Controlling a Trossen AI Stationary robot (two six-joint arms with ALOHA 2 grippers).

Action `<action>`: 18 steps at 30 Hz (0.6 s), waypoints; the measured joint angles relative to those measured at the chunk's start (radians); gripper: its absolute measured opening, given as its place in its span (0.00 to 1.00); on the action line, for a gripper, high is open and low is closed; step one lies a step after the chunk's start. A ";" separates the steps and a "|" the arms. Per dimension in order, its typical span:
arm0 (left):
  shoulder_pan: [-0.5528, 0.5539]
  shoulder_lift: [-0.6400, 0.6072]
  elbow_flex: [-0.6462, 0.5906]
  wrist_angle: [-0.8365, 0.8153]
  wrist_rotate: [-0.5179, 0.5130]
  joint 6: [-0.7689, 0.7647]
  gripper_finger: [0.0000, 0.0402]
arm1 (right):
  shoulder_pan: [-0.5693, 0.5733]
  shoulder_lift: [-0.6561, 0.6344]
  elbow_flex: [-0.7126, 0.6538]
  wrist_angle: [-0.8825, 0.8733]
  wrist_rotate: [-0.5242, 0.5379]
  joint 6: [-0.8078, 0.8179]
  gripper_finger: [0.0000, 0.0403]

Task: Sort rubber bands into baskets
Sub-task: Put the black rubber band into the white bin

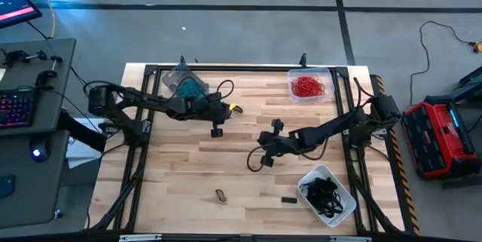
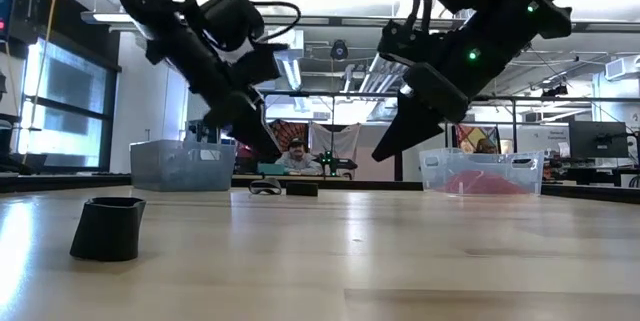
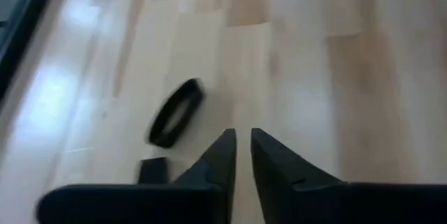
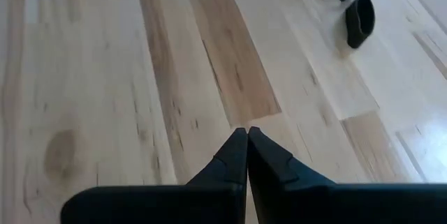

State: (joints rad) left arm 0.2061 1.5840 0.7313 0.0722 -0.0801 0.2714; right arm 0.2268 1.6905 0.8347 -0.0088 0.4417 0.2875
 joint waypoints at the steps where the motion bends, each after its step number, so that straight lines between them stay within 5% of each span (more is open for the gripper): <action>1: 0.005 0.013 0.005 0.006 -0.020 0.011 0.11 | -0.001 0.000 0.000 0.004 -0.005 -0.008 0.00; 11: 0.056 0.198 0.185 -0.059 -0.061 0.098 0.38 | -0.004 0.000 0.001 0.008 -0.031 -0.027 0.00; 18: 0.092 0.285 0.276 -0.157 -0.111 0.135 0.46 | -0.004 0.001 0.001 0.009 -0.033 -0.026 0.00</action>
State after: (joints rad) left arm 0.2981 1.8690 1.0073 -0.0849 -0.1912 0.4061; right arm 0.2230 1.6913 0.8356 0.0001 0.4088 0.2610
